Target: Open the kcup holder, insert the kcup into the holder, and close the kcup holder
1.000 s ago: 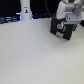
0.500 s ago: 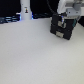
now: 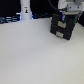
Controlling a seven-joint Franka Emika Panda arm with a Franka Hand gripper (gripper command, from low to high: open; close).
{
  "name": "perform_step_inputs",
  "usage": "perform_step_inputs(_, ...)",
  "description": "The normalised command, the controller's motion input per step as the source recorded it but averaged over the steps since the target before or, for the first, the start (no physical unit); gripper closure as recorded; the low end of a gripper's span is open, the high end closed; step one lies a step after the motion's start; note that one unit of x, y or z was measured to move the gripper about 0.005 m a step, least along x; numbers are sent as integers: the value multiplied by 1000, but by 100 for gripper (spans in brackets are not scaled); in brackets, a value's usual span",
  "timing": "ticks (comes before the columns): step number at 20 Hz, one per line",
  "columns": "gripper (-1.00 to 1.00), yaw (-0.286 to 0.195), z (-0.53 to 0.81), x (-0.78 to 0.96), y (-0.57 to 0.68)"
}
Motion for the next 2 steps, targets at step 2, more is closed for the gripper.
perform_step_inputs(2,-100,0,13,25,-3)
